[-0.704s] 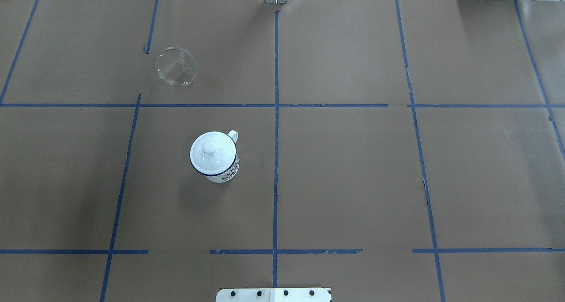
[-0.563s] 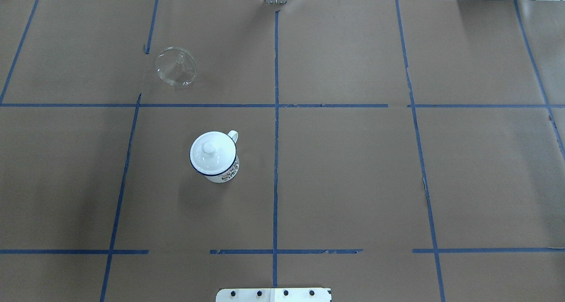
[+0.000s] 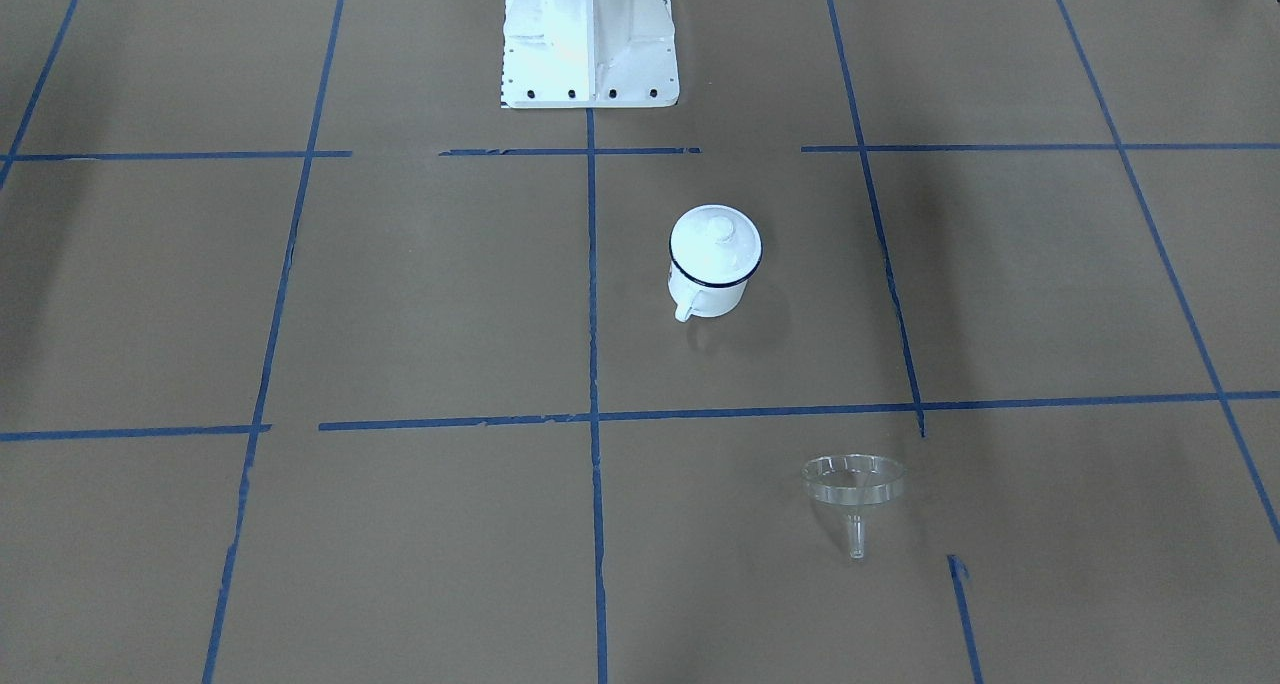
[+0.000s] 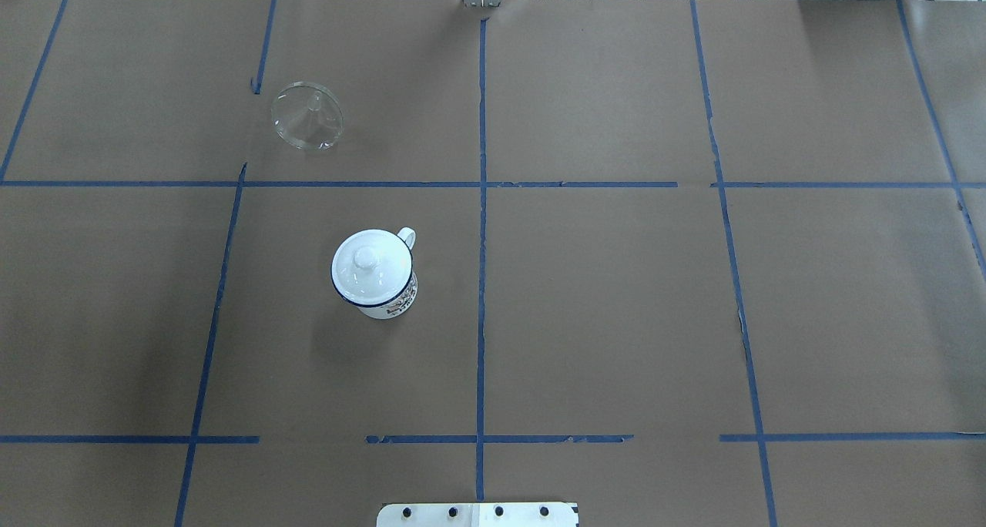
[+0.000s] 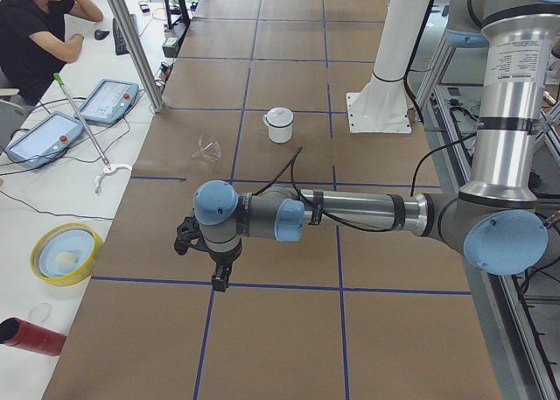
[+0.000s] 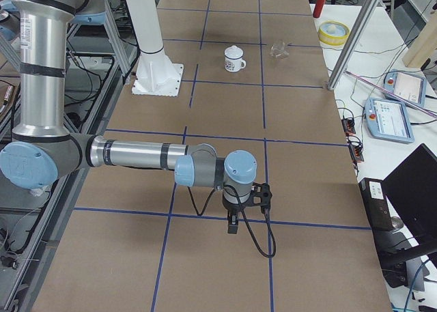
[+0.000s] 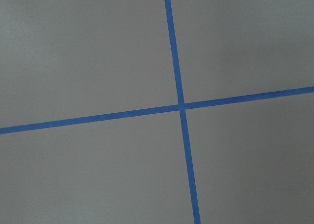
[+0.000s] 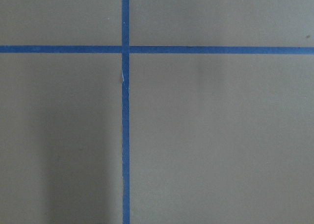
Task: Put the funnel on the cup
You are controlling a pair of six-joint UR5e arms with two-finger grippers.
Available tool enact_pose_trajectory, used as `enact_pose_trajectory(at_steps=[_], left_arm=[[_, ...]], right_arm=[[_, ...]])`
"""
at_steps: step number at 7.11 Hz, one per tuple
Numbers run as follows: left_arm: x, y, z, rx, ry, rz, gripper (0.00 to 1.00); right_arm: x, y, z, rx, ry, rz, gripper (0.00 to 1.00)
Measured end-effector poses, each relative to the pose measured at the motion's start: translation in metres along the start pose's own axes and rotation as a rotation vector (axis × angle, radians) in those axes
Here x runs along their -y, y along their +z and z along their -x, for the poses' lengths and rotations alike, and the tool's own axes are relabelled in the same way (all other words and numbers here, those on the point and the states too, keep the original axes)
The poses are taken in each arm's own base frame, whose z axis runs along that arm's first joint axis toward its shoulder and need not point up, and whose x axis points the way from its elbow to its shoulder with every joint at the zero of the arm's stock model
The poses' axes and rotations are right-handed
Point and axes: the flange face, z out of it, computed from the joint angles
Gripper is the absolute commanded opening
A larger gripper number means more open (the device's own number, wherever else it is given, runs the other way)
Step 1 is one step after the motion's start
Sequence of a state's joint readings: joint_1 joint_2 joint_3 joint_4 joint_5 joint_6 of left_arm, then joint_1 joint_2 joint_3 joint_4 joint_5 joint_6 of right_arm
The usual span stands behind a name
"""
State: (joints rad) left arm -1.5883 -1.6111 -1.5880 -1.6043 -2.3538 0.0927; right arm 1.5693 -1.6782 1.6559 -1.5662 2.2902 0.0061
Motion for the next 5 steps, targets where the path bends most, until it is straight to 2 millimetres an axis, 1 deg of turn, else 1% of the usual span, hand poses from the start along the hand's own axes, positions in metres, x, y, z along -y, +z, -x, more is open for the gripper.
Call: enact_pose_trajectory(at_steps=[1,2,3,4,5], left_arm=[[0.005,-0.009,-0.01,0.001,0.004,-0.011,1.0],[0.014,-0.025,-0.029,0.004,-0.018,-0.029,1.0],[0.025,-0.039,-0.065,-0.001,-0.053,-0.048,1.0],[0.037,-0.041,-0.119,-0.017,-0.073,-0.052,1.0],[0.049,-0.038,-0.189,-0.038,-0.092,-0.049,1.0]], right_arm=[[0.0,0.0,0.0,0.0,0.0,0.0,1.0],[0.0,0.0,0.0,0.0,0.0,0.0,1.0],[0.0,0.0,0.0,0.0,0.0,0.0,1.0],[0.0,0.0,0.0,0.0,0.0,0.0,1.0],[0.0,0.0,0.0,0.0,0.0,0.0,1.0]])
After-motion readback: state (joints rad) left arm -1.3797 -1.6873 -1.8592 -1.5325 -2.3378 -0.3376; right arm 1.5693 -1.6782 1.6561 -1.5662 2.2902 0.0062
